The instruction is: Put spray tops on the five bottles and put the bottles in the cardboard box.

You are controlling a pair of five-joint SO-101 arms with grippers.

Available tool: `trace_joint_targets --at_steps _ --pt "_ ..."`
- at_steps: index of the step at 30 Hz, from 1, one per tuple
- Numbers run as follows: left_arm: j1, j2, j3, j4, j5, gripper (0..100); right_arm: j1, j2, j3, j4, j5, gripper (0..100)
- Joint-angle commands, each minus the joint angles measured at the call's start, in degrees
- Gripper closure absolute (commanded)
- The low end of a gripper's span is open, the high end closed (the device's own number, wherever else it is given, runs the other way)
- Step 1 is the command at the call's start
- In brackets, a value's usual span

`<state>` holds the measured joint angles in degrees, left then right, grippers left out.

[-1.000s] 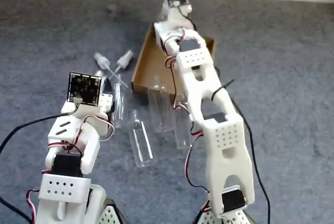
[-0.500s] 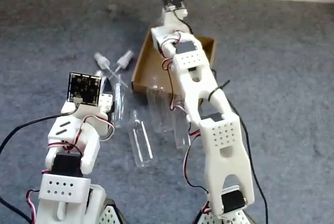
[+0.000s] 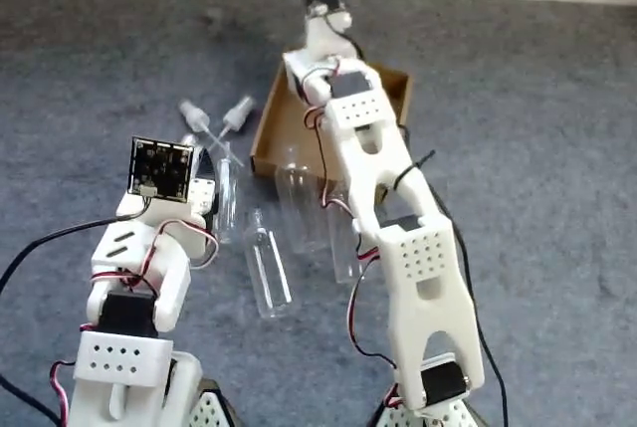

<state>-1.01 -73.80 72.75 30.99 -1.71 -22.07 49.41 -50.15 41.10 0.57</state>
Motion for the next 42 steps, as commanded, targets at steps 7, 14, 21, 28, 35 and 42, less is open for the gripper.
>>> trace_joint_targets --at_steps 7,14,21,28,35,42 --pt "-0.57 -0.57 -0.31 -1.49 -0.09 95 0.04 -1.98 -26.15 24.84 0.62 75.0" --pt "-0.57 -0.31 -0.31 -1.49 0.0 95 2.95 -1.8 -40.75 44.44 0.62 83.7" --pt "-0.48 -0.22 -0.57 -1.49 0.09 95 8.04 -2.15 -49.1 60.26 0.7 99.4" --pt "-0.48 -0.13 -0.66 -1.49 0.18 95 12.09 -3.82 -35.47 60.35 0.7 99.5" --pt "-0.48 -0.13 -0.48 -1.49 0.18 95 8.92 -24.66 -0.13 60.18 0.7 99.5" --pt "-0.4 -0.13 -0.75 -1.41 0.18 95 2.95 -45.23 35.65 50.42 0.35 99.5"
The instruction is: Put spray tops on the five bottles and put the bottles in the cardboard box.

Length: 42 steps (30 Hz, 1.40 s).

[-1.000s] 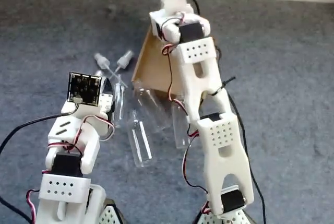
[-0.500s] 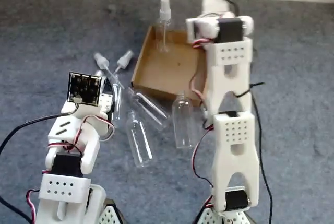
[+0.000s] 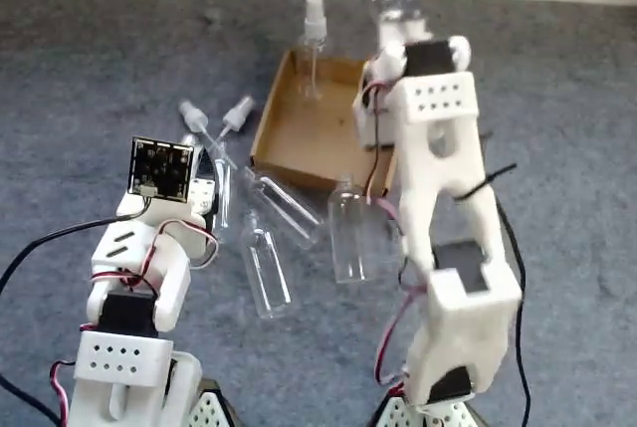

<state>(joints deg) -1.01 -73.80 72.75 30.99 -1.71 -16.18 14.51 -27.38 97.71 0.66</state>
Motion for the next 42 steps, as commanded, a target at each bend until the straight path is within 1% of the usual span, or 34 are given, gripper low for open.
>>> trace_joint_targets --at_steps 1,3,5,10,13,16,20,25,28,30,34,36,40,42 --pt "-0.4 -0.13 -0.75 -1.41 0.18 95 -3.82 -12.7 17.36 -8.92 0.18 99.5" --pt "-0.4 -0.13 -0.84 -1.41 0.18 95 -4.88 -17.27 25.98 -13.41 0.0 99.4" --pt "-0.4 -0.13 -0.84 -1.41 0.18 95 -5.14 -21.23 33.98 -17.1 -1.49 96.9" --pt "-0.04 -0.13 -0.84 -1.41 0.18 95 -7.87 -27.91 49.8 -24.75 -5.8 80.7" --pt "1.1 -0.13 -0.84 -1.32 0.18 95 -9.8 -29.49 55.6 -25.98 -10.73 74.2" --pt "1.36 -0.13 -0.84 -1.32 0.18 95 -10.59 -29.67 56.75 -30.73 -14.42 72.3" --pt "1.19 -0.22 -0.84 -1.32 0.18 95 -10.68 -28.26 59.21 -36.88 -15.82 72.3" --pt "1.27 -0.22 -0.84 -1.32 0.09 95 -10.68 -26.51 62.99 -40.13 -16.0 72.4" --pt "1.27 -0.22 -0.84 -1.32 0.09 95 -10.68 -26.24 64.31 -40.31 -15.74 73.0" --pt "1.27 -0.22 -0.84 -1.32 0.09 95 -10.59 -26.59 64.57 -39.96 -15.74 77.8" --pt "1.27 -0.22 -0.84 -1.32 0.09 95 -10.42 -26.68 64.4 -39.96 -15.56 93.4" --pt "1.19 -0.22 -0.84 -1.41 0.09 95 -10.33 -26.68 64.4 -39.78 -15.3 98.8" --pt "1.1 -0.22 -0.84 -1.41 0.09 95 -10.33 -29.41 64.13 -33.27 -8.09 99.4" --pt "1.1 -0.22 -0.84 -1.41 0.09 95 -10.24 -33.27 64.13 -30.46 -7.56 99.4"
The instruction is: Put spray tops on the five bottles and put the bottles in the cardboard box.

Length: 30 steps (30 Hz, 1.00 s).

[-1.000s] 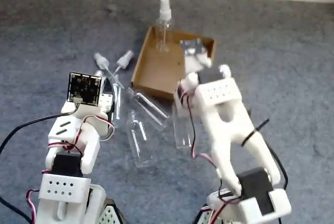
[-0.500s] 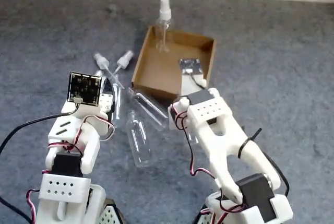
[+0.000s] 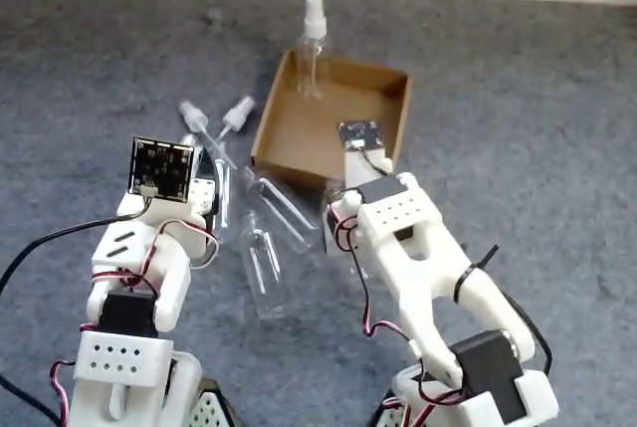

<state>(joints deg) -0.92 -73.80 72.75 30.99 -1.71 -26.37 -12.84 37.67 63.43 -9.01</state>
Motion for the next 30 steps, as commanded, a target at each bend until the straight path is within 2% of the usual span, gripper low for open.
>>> trace_joint_targets --at_steps 1,4,7,11,15,18,22,25,30 --pt "1.01 -0.22 -0.84 -1.32 0.09 95 -0.04 -8.48 -0.92 5.05 2.2 99.5" --pt "1.19 -0.13 -2.15 -0.79 0.18 95 1.71 -16.13 -0.92 9.98 7.56 99.5" --pt "1.27 -0.13 -4.18 2.29 0.18 95 7.78 -22.29 -1.01 16.13 13.01 99.5" --pt "1.01 -0.04 -6.73 4.84 0.18 95 21.58 -26.42 -1.36 20.88 23.56 99.5" --pt "0.75 5.49 -13.49 9.76 -0.09 95 36.97 -24.13 -0.92 19.38 33.32 99.5" --pt "-1.36 16.84 -22.11 13.45 -0.26 95 44.79 -19.21 -0.92 14.46 38.86 99.5" --pt "-6.64 38.2 -38.46 19.34 -0.26 95 50.15 -9.89 -0.75 9.01 44.13 99.5" --pt "-8.31 54.73 -55.16 26.64 0.0 94 51.56 -2.95 -0.75 4.09 44.66 99.5" --pt "-8.57 80.4 -84.0 39.38 2.99 86 51.65 5.93 -0.92 -0.31 44.84 99.5"
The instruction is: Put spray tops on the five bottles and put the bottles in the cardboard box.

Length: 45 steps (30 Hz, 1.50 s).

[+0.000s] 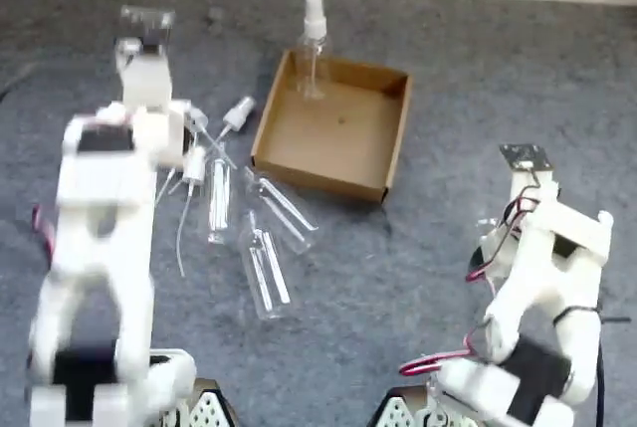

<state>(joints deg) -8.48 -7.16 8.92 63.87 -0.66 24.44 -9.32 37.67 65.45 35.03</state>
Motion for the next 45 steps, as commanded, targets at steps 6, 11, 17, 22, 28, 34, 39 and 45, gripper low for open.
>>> trace_joint_targets --at_steps 6,11,17,22,28,34,39,45 --pt "-3.21 37.85 -48.13 20.13 -7.74 90 0.92 4.97 -1.1 -2.33 0.97 99.5" --pt "-4.09 52.62 -63.6 29.98 -16.18 90 0.48 4.97 -1.27 -2.24 0.97 99.4" --pt "-4.79 63.08 -75.56 35.43 -20.48 90 0.57 4.97 -1.01 -2.07 0.97 99.4" --pt "-5.05 68.26 -77.32 35.43 -20.57 90 0.57 4.97 -0.84 -1.98 0.88 99.3" --pt "-5.67 71.87 -77.32 35.43 -20.57 92 0.84 4.97 -0.84 -1.98 0.88 97.7" --pt "-10.07 70.11 -76.97 36.75 -21.63 100 1.1 4.88 -0.84 -1.89 0.53 94.9" --pt "-15.6 62.29 -73.19 36.92 -22.86 100 1.1 4.88 -1.19 -1.89 -2.64 90.2" --pt "-19.56 46.55 -60.79 36.92 -24.97 100 1.1 4.88 -1.27 -1.8 -3.16 88.8"
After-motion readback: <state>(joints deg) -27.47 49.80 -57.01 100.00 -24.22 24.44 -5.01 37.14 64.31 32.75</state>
